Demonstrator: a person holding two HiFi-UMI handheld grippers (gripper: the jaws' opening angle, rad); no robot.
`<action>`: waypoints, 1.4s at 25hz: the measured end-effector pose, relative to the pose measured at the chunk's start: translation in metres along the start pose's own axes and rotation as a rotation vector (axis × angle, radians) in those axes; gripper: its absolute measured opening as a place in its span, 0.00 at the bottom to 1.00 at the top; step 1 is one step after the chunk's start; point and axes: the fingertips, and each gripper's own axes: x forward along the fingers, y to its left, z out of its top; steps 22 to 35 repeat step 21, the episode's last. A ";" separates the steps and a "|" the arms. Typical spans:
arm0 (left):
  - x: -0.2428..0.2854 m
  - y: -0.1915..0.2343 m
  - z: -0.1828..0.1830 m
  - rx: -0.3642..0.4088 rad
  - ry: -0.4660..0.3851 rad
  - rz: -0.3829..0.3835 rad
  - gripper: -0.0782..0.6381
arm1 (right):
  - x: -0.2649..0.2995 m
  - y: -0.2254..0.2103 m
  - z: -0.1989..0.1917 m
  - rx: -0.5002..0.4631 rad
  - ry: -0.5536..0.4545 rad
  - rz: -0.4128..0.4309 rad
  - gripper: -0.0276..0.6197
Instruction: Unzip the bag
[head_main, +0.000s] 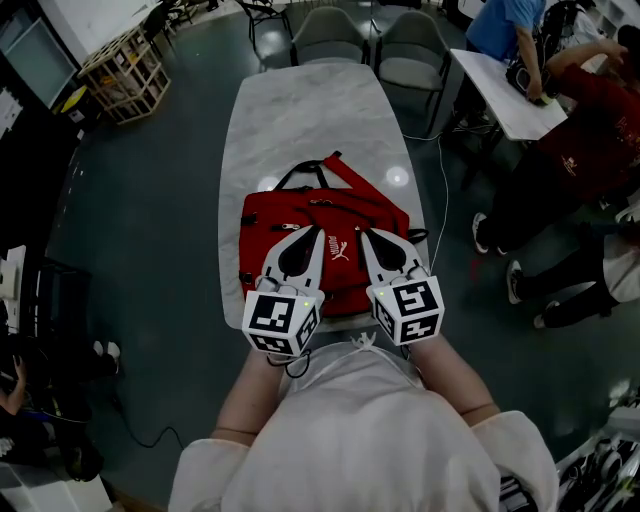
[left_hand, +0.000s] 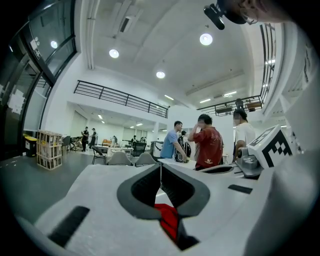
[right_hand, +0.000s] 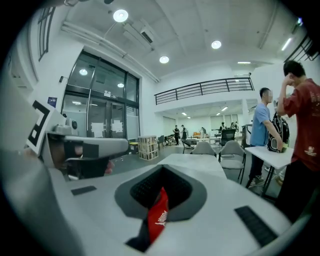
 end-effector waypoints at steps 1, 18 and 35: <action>0.000 0.000 -0.001 -0.005 0.002 -0.002 0.15 | 0.000 0.000 0.000 0.001 0.002 -0.002 0.08; -0.007 0.001 -0.008 0.034 0.021 0.004 0.15 | -0.004 0.008 -0.002 -0.015 0.012 -0.028 0.08; -0.011 0.001 -0.008 0.031 0.023 0.003 0.15 | -0.007 0.012 -0.001 -0.016 0.008 -0.027 0.08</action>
